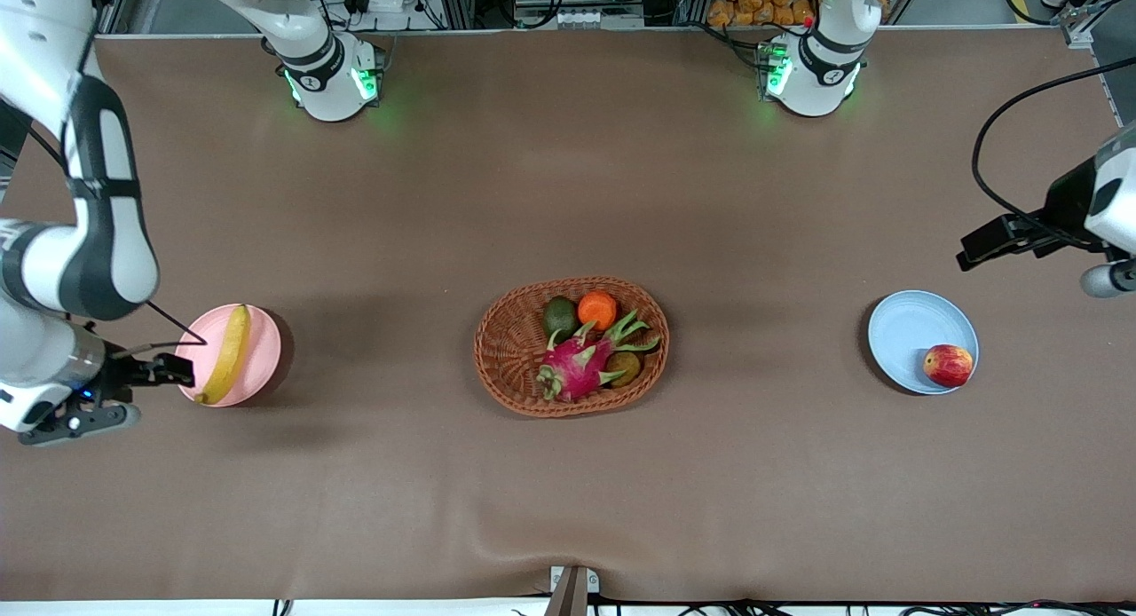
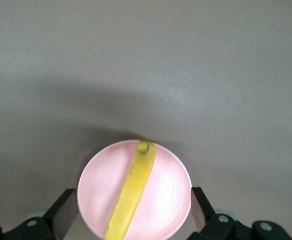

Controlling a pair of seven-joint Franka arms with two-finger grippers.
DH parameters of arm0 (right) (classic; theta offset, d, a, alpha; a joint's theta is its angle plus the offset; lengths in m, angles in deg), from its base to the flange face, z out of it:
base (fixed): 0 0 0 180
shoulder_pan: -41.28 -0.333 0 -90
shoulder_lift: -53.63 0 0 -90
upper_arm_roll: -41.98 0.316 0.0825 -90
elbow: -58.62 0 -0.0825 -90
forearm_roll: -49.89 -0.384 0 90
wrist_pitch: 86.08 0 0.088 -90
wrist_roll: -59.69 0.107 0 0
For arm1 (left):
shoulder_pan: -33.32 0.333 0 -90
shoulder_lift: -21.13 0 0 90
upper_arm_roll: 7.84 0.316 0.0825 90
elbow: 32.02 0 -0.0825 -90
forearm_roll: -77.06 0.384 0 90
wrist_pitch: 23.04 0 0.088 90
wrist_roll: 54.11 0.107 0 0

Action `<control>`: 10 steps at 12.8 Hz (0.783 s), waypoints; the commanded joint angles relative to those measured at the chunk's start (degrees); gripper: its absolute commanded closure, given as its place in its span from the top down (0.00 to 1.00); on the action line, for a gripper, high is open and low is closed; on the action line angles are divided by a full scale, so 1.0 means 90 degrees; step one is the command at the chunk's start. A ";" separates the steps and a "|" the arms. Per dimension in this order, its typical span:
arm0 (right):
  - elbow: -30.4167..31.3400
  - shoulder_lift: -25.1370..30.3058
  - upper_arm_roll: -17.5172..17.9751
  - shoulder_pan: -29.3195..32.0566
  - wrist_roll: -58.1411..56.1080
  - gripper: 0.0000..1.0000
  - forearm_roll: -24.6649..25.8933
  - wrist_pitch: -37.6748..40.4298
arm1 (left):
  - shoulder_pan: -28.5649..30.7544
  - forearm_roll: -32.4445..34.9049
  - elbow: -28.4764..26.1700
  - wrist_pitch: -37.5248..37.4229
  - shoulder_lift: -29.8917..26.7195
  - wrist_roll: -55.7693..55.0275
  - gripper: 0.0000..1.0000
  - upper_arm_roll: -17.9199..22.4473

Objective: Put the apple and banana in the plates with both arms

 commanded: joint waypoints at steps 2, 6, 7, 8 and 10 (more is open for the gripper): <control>0.0670 0.1108 0.0060 0.0058 0.0538 1.00 0.0014 0.0601 | 0.0061 -0.0017 0.0076 -0.0106 -0.0005 0.0116 1.00 -0.0013; 0.1491 0.2485 0.0234 0.0048 0.1153 1.00 0.0014 0.0884 | 0.0071 0.0159 0.0086 -0.0087 0.0122 0.0155 1.00 0.0007; 0.1492 0.2711 0.0255 0.0048 0.1387 1.00 0.0024 0.1175 | 0.0061 0.0169 0.0096 -0.0087 0.0084 0.0164 1.00 0.0046; 0.1463 0.2897 0.0265 0.0048 0.1640 1.00 0.0024 0.1439 | 0.0071 0.0188 0.0106 -0.0087 0.0064 0.0164 1.00 0.0036; 0.1211 0.3045 0.0381 0.0039 0.2294 1.00 0.0014 0.2024 | 0.0061 0.0188 0.0116 -0.0125 0.0035 0.0164 1.00 0.0036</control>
